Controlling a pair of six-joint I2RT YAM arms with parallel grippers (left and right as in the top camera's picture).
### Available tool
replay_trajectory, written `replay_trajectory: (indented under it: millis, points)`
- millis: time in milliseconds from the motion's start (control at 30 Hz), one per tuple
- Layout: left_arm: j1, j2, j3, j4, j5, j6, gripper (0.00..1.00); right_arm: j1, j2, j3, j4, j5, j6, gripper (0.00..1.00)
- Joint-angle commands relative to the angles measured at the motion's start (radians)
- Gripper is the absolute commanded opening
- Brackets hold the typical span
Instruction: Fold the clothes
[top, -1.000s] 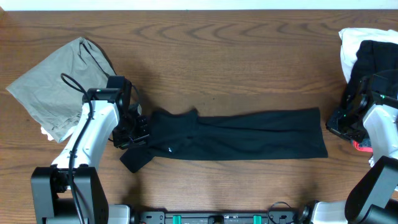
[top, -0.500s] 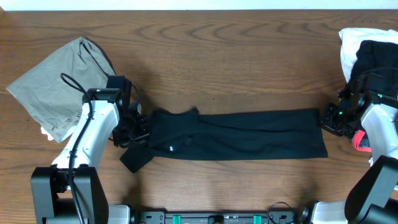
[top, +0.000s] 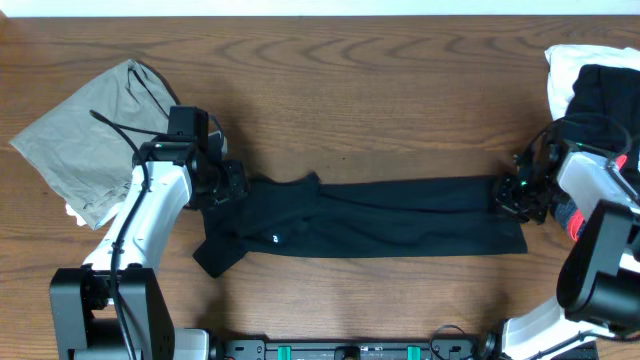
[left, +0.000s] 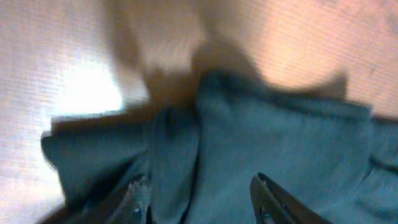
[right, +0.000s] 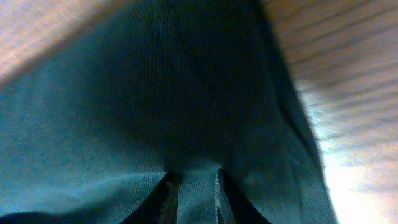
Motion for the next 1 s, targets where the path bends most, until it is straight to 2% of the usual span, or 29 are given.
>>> replay_trajectory:
  millis: [0, 233, 400, 500, 567, 633, 667, 967]
  points:
    - [0.000, -0.002, -0.002, 0.033, 0.003, -0.001, 0.56, 0.010, 0.048, -0.002, 0.004, -0.003, -0.010, 0.20]
    - [0.000, 0.047, -0.002, 0.083, 0.027, 0.003, 0.56, 0.010, 0.071, -0.002, 0.007, -0.003, -0.010, 0.20]
    - [-0.002, 0.135, -0.002, 0.110, 0.141, 0.027, 0.55, 0.010, 0.071, -0.002, 0.010, -0.003, -0.010, 0.20]
    - [-0.010, 0.192, -0.002, 0.112, 0.156, 0.026, 0.54, 0.010, 0.071, -0.002, 0.010, -0.003, -0.010, 0.20]
    - [-0.020, 0.216, -0.001, 0.108, 0.163, 0.026, 0.46, 0.010, 0.071, -0.002, 0.010, -0.002, -0.010, 0.20]
    - [-0.026, 0.223, -0.001, 0.109, 0.177, 0.026, 0.32, 0.010, 0.071, -0.002, 0.011, 0.003, -0.010, 0.20]
    - [-0.027, 0.222, -0.001, 0.113, 0.183, 0.026, 0.29, 0.010, 0.071, -0.002, 0.012, 0.004, -0.010, 0.20]
    - [-0.026, 0.182, 0.006, 0.181, 0.204, 0.026, 0.29, 0.010, 0.071, -0.002, 0.013, 0.005, -0.010, 0.21]
